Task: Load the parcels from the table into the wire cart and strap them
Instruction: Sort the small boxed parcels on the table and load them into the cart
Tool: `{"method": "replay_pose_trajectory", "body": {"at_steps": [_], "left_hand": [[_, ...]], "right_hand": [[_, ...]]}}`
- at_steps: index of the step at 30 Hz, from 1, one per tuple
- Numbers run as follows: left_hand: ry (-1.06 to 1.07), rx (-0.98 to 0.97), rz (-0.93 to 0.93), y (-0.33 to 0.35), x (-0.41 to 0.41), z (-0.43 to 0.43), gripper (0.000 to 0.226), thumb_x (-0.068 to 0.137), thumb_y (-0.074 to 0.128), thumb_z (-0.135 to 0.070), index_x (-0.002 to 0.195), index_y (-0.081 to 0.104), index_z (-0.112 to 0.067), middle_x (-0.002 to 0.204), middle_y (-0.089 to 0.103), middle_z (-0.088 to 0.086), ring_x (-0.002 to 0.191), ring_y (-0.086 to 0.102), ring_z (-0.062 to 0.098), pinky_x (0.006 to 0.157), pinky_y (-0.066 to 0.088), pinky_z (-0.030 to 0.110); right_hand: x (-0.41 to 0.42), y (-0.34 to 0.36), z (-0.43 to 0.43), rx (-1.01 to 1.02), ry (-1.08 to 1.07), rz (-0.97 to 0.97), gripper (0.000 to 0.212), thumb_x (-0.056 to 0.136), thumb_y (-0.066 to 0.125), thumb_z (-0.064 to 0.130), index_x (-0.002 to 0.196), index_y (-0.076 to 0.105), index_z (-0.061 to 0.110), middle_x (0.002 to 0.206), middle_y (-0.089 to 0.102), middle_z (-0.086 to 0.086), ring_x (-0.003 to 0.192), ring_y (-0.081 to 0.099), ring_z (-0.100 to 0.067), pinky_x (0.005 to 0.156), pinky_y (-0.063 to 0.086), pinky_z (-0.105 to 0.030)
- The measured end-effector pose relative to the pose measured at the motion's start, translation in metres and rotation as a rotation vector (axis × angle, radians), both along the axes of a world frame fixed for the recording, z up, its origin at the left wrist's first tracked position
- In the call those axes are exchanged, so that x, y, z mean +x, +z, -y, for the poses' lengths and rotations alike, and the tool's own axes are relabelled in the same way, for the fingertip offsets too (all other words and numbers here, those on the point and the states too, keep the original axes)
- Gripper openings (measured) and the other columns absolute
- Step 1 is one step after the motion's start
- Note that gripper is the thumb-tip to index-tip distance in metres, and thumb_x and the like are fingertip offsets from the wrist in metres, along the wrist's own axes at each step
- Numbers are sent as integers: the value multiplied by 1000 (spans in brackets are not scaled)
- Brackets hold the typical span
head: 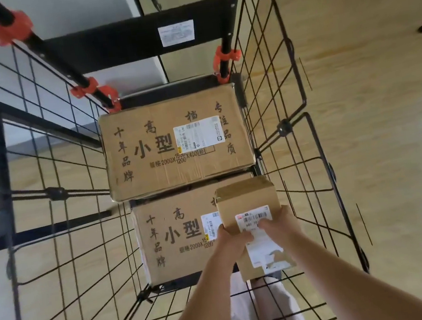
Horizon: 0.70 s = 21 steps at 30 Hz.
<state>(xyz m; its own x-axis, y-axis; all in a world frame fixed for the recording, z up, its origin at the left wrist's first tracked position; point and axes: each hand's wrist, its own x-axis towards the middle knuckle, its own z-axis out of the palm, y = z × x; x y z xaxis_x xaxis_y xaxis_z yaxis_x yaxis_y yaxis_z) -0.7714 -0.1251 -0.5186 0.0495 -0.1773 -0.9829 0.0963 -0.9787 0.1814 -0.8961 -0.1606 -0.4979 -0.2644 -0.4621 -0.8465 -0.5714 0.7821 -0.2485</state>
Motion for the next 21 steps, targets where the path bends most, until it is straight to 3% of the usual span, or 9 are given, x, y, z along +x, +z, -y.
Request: {"method": "replay_pose_trajectory", "body": {"at_steps": [4, 6, 8, 10, 12, 16, 21], "left_hand": [[-15, -8, 7, -20, -4, 15, 37, 74, 73, -1, 107, 61, -10, 109, 70, 15, 99, 67, 30, 92, 55, 48], [-33, -39, 4, -22, -4, 21, 37, 73, 72, -1, 108, 62, -8, 111, 68, 17, 103, 66, 32, 95, 53, 49], [-59, -64, 14, -21, -3, 27, 25, 73, 73, -4, 93, 64, -16, 98, 70, 10, 97, 67, 29, 94, 53, 46], [-74, -53, 43, -21, -1, 34, 27, 77, 72, -5, 77, 57, -27, 86, 69, 1, 88, 66, 23, 91, 54, 40], [-72, -51, 53, -25, -1, 39, 27, 80, 70, -5, 75, 56, -28, 90, 69, 3, 93, 67, 24, 93, 53, 41], [-126, -35, 97, -30, 2, 41, 28, 80, 69, -10, 72, 50, -28, 79, 62, -5, 90, 64, 22, 90, 54, 38], [-178, -49, 86, -29, 4, 39, 23, 82, 63, -15, 72, 49, -30, 76, 58, -10, 72, 54, 9, 64, 44, 25]], "right_hand": [[3, -18, 11, -1, 9, -48, 41, 84, 62, 17, 122, 49, 9, 108, 63, -11, 84, 65, -24, 54, 46, -27], [4, -24, 13, -8, 3, -71, 43, 85, 62, 18, 123, 45, 9, 111, 62, -12, 84, 64, -25, 58, 49, -30], [8, -28, 15, -21, -17, -77, 46, 86, 63, 16, 124, 40, 9, 113, 60, -13, 86, 63, -26, 61, 52, -35], [11, -31, 17, -47, -24, -86, 50, 86, 63, 15, 128, 37, 9, 115, 57, -13, 90, 63, -27, 72, 58, -42], [13, -33, 21, -63, -3, -109, 54, 86, 62, 15, 132, 35, 7, 119, 54, -12, 96, 61, -29, 78, 58, -45], [15, -37, 22, -35, -7, -83, 56, 85, 62, 14, 135, 38, 6, 123, 55, -14, 97, 63, -31, 58, 47, -30], [13, -39, 18, -84, -18, -90, 60, 84, 64, 14, 136, 35, 7, 123, 53, -12, 88, 58, -22, 56, 45, -28]]}}
